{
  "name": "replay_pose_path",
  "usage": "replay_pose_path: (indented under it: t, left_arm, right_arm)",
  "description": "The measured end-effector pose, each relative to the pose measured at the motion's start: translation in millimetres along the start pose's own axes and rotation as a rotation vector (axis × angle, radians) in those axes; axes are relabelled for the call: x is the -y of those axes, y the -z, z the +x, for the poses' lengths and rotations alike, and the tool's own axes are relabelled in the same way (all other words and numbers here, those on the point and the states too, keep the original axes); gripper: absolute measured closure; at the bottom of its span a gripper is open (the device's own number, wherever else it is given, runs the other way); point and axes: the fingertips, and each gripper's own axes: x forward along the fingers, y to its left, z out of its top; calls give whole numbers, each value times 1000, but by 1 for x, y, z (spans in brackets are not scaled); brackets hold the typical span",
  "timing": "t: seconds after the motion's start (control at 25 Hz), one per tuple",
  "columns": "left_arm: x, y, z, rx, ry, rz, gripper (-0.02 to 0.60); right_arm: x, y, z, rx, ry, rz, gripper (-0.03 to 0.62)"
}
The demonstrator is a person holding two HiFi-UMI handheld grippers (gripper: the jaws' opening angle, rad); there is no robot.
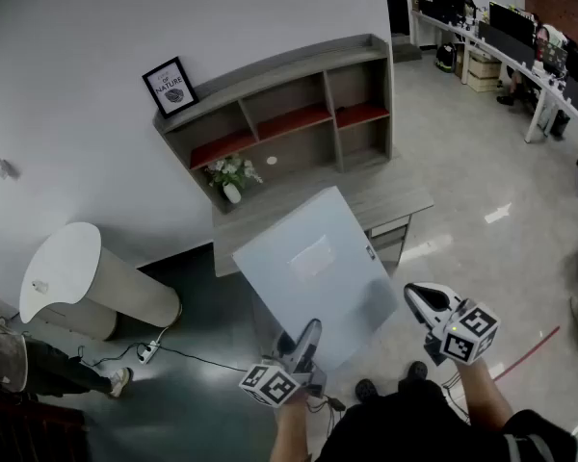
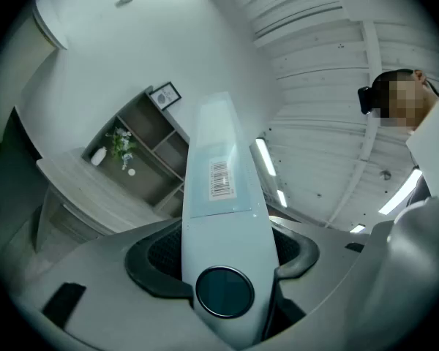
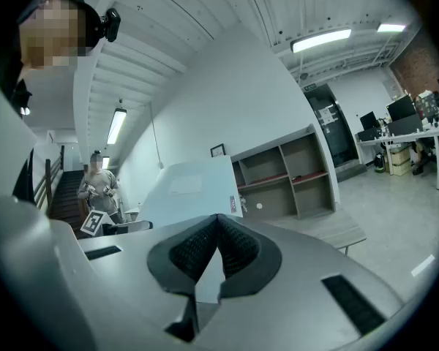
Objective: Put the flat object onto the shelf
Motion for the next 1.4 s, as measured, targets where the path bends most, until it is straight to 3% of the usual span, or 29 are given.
replay_pose_path:
  t: [0.36, 0.88, 1.2, 1.4]
  left_arm:
    - [-3, 5, -7, 1, 5, -1, 296]
    - [-6, 31, -6, -36, 26, -28, 296]
    - [-7, 36, 24, -57, 9, -11, 298]
    - [-5, 24, 58, -29, -19, -19, 298]
  right_arm:
    - [-6, -5, -1, 12, -2, 2, 580]
    - [3, 24, -6, -43, 50, 47, 580]
    - [40, 28, 5, -35, 50, 73, 580]
    - [77, 4, 23, -4, 32, 76, 580]
